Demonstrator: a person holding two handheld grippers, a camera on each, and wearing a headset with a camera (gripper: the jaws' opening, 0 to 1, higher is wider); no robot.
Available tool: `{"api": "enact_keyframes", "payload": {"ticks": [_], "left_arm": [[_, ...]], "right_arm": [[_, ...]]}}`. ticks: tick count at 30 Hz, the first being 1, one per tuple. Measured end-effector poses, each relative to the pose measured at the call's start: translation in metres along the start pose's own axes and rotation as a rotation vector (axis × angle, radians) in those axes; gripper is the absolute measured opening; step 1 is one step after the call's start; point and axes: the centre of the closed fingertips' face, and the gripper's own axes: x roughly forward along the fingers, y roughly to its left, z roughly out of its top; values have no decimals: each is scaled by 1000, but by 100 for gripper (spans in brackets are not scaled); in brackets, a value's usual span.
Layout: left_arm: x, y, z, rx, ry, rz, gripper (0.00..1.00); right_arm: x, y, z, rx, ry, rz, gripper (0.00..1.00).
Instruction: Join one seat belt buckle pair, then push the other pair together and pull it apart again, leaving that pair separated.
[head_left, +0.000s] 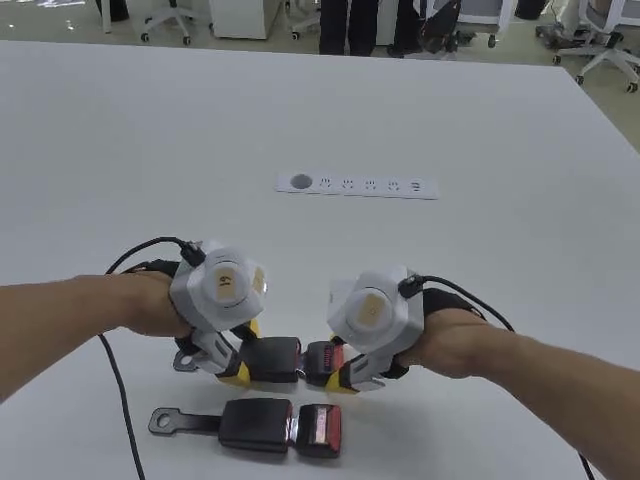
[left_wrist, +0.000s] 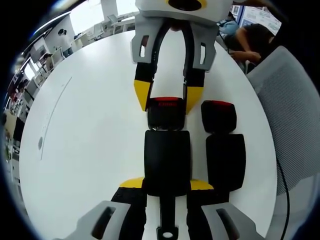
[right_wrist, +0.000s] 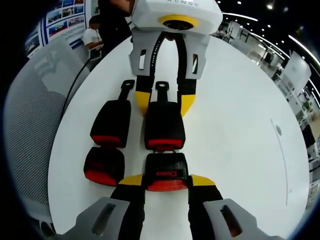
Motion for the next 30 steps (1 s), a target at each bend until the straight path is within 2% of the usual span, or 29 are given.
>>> {"api": "enact_keyframes", "payload": {"ticks": [10,14,19,28,30], "left_arm": [[1,0,-1,-18,18,4,30],[1,2,-3,-22,20,6,31],[-1,-1,1,-23,21,5,31],[1,1,-2,-23,28,8,31],[-1,-1,0,-26,28,9,31]], "right_arm": [[-1,0,-2,-3,9,-1,29],[-3,-1,-7,-4,17,0,29],[-7,-4,-15,-6,33,7,29],[-6,-5,-16,-12,18,6,30],[-6,-4,-15,-10,17,7,30]]}}
